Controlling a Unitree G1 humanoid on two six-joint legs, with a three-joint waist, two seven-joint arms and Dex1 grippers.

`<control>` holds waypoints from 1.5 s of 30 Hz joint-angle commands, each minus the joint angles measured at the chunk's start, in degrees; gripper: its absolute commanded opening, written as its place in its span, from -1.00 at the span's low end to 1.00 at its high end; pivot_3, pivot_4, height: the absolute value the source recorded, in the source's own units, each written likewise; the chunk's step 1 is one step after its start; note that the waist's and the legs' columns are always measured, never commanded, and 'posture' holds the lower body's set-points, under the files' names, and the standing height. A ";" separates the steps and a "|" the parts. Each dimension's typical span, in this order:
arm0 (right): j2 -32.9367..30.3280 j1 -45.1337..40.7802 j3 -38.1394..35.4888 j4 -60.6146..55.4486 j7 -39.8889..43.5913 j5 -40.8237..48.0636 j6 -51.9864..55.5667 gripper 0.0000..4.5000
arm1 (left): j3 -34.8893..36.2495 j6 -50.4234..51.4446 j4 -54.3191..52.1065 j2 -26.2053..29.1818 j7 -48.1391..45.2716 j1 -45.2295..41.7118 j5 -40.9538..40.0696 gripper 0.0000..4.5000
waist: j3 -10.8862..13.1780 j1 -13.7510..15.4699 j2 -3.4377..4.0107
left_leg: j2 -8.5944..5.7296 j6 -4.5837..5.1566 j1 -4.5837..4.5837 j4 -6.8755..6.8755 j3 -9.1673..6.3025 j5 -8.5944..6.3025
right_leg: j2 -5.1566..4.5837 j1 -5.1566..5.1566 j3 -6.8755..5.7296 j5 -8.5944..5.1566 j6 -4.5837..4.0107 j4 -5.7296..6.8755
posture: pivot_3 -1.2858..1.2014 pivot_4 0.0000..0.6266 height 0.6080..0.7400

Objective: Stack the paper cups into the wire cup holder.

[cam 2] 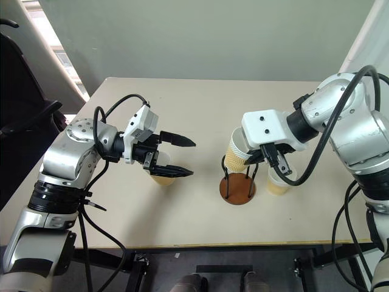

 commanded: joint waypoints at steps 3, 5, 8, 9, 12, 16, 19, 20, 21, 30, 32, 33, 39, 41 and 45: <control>-0.23 -0.37 -0.01 0.33 0.17 -2.49 -3.44 -0.99 | 0.75 -0.62 -0.79 0.25 0.09 -1.33 -0.15 1.00 | 0.00 -0.01 0.00 | 0.00 0.00 0.00 0.00 0.00 0.00 | 0.00 0.00 0.00 0.01 0.01 -0.02 | 0.03 -0.52 1.00; -0.03 -0.56 0.06 0.62 0.38 -2.90 -3.82 -0.81 | 0.76 -0.64 -0.81 0.31 0.09 -1.28 -0.11 1.00 | 0.00 -0.01 0.00 | 0.00 0.00 0.00 0.00 0.00 0.00 | 0.01 0.00 0.00 0.01 0.01 -0.02 | 0.03 -0.52 1.00; 0.30 -0.83 0.00 0.87 0.75 -3.20 -3.93 -0.42 | 0.71 -0.64 -0.81 0.35 0.05 -1.31 -0.06 1.00 | 0.00 -0.01 0.00 | 0.00 0.00 0.00 0.00 0.00 0.00 | 0.00 0.00 0.00 0.01 0.01 -0.01 | 0.03 -0.52 1.00; 0.40 -0.96 -0.04 0.95 0.91 -3.21 -3.84 -0.26 | 0.69 -0.63 -0.79 0.36 0.02 -1.35 -0.05 1.00 | 0.00 -0.01 0.00 | 0.00 0.00 0.00 0.00 0.00 0.00 | 0.00 0.00 0.00 0.01 0.01 -0.01 | 0.03 -0.52 1.00; 0.71 -1.21 -0.35 0.98 0.88 -3.24 -3.30 0.19 | 0.69 -0.56 -0.93 0.49 -0.04 -1.28 -0.05 1.00 | 0.00 -0.01 0.00 | 0.00 0.00 0.00 0.00 0.00 0.00 | 0.01 0.00 0.00 0.01 0.01 0.00 | 0.03 -0.52 1.00; 1.93 -1.19 -2.40 0.45 -1.31 -1.92 0.04 0.79 | 0.79 -1.13 -1.95 1.16 0.58 -0.57 0.71 1.00 | 0.00 -0.03 0.00 | 0.00 0.00 0.00 0.01 0.00 0.01 | 0.01 0.00 0.00 0.01 0.01 -0.01 | 0.03 -0.52 1.00; 2.50 -0.28 -6.24 -1.46 -3.99 1.80 7.47 0.94 | 0.09 -2.91 -5.02 4.16 3.02 1.91 4.98 1.00 | 0.00 -0.17 0.00 | 0.00 -0.02 0.00 0.00 0.00 0.02 | 0.01 -0.01 0.01 0.00 0.01 -0.03 | 0.03 -0.52 1.00; 2.42 0.18 -7.65 -2.37 -4.55 3.60 10.48 0.94 | 0.03 -2.58 -6.61 5.49 3.65 3.14 5.93 1.00 | 0.00 -0.21 0.00 | 0.00 -0.04 0.00 0.00 0.01 0.05 | 0.02 -0.01 0.02 0.00 0.00 -0.04 | 0.03 -0.52 1.00; 2.27 0.66 -8.88 -3.32 -4.92 5.33 12.96 0.94 | 0.15 -2.19 -8.29 6.80 3.85 4.39 6.31 1.00 | 0.00 -0.24 0.00 | 0.01 -0.06 0.00 0.00 0.00 0.07 | 0.04 -0.01 0.02 -0.02 -0.01 -0.05 | 0.03 -0.52 1.00; 1.04 2.15 -13.18 -5.51 -8.36 13.75 21.85 0.94 | -3.23 -3.24 -12.98 15.24 5.50 12.28 14.11 1.00 | -0.02 0.03 -0.04 | 0.01 -0.16 0.01 -0.10 -0.02 0.12 | 0.05 -0.03 0.02 -0.45 -0.52 0.03 | 0.03 -0.52 1.00; 1.13 2.13 -13.05 -5.44 -8.86 14.71 21.91 0.94 | -4.47 -4.12 -11.42 14.87 6.64 11.99 16.32 1.00 | -0.02 0.01 -0.03 | -0.01 -0.05 0.05 -0.08 -0.01 0.03 | 0.02 -0.03 0.01 -0.43 -0.54 0.11 | 0.03 -0.52 1.00; 1.16 2.13 -13.02 -5.46 -9.09 15.21 21.97 0.94 | -5.01 -5.06 -10.16 14.53 7.56 11.70 17.67 1.00 | -0.02 -0.02 -0.03 | -0.02 -0.03 0.07 -0.08 -0.01 0.00 | 0.00 -0.03 0.02 -0.42 -0.56 0.15 | 0.03 -0.52 1.00; 0.54 2.27 -12.72 -6.15 -10.59 17.12 22.16 0.94 | -6.92 -8.36 -3.93 11.87 10.01 8.49 21.90 1.00 | -0.01 -0.15 -0.04 | -0.02 -0.13 0.16 -0.09 -0.06 0.03 | 0.02 -0.09 0.02 -0.37 -0.66 0.43 | 0.03 -0.52 1.00; 0.16 2.35 -12.75 -6.44 -10.97 17.59 22.34 0.94 | -7.33 -9.28 -2.77 11.08 10.34 7.59 22.87 1.00 | -0.01 -0.17 -0.05 | -0.02 -0.13 0.16 -0.08 -0.06 0.04 | 0.03 -0.10 0.02 -0.36 -0.68 0.45 | 0.03 -0.52 1.00; -0.99 2.79 -13.01 -6.95 -11.47 18.56 22.68 0.94 | -6.76 -8.00 -3.21 9.54 9.42 5.99 21.98 1.00 | -0.01 -0.16 -0.05 | -0.03 -0.13 0.16 -0.09 -0.06 0.03 | 0.03 -0.10 0.01 -0.36 -0.68 0.43 | 0.03 -0.52 1.00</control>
